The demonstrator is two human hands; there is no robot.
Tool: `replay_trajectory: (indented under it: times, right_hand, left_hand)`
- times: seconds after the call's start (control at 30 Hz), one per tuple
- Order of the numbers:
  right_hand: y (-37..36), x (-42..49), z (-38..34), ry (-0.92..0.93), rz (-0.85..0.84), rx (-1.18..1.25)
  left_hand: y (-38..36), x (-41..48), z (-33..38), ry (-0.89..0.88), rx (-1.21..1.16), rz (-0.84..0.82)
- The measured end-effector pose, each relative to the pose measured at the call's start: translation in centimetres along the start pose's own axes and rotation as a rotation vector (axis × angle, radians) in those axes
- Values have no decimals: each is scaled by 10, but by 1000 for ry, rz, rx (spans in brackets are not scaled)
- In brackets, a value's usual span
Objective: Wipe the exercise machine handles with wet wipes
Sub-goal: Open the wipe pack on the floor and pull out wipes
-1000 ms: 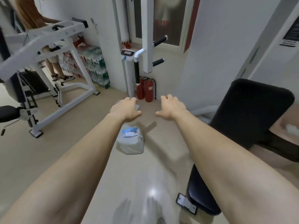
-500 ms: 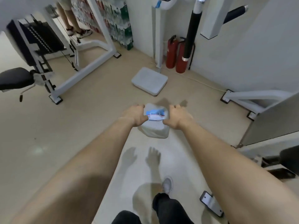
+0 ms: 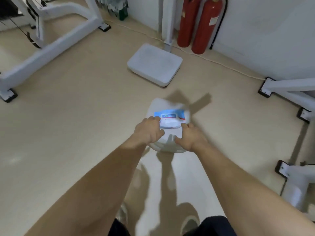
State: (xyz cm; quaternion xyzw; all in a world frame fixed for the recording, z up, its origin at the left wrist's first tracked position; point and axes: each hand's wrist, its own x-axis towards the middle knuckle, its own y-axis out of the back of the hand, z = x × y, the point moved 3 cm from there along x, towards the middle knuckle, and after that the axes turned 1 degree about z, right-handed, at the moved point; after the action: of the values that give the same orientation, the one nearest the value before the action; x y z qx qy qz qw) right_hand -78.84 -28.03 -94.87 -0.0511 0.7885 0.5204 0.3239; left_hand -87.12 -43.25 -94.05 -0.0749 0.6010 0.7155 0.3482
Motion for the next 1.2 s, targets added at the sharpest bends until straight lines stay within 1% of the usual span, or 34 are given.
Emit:
replay_trajectory:
  times: [0.1,0.2,0.3,0.4,0.5,0.67,0.77,0.87,0.97,1.03,1.13,1.2]
  right_hand:
    - [-43,69,18,3,96,43]
    - [-76,122,35,21,216,116]
    - [-101,156,49,29,336,254]
    - [-119,174,59,26,439,405]
    - [-130,182,65,29,501,467]
    - [-142,183,70,59,607,517]
    - [-147,182,70,78,656,492]
    - [-145,183,69,84,682,430]
    - [-141,182,68,125,669,332]
    - [-140,181,68,137,654,291]
    - [-137,180,69,118,599,311]
    - [-134,182,67,100,545,268]
  left_hand:
    - [-47,71,-14,-56,-22,113]
    - [-82,130,-16,-156,-29,243]
    - [-111,167,-17,-219,-45,271]
    - [-130,184,-22,-219,-63,304]
    - [-133,194,-25,-222,-100,346]
    - [-125,207,-30,-253,-175,292]
    - [-117,209,-32,-266,-224,340]
    - [-108,212,-29,-190,-269,419]
    - [-102,220,-26,-91,-266,625]
    - [-105,225,-26,-45,-277,707]
    - [-116,226,-25,-86,-216,754]
    - [-124,224,-27,-145,-206,721]
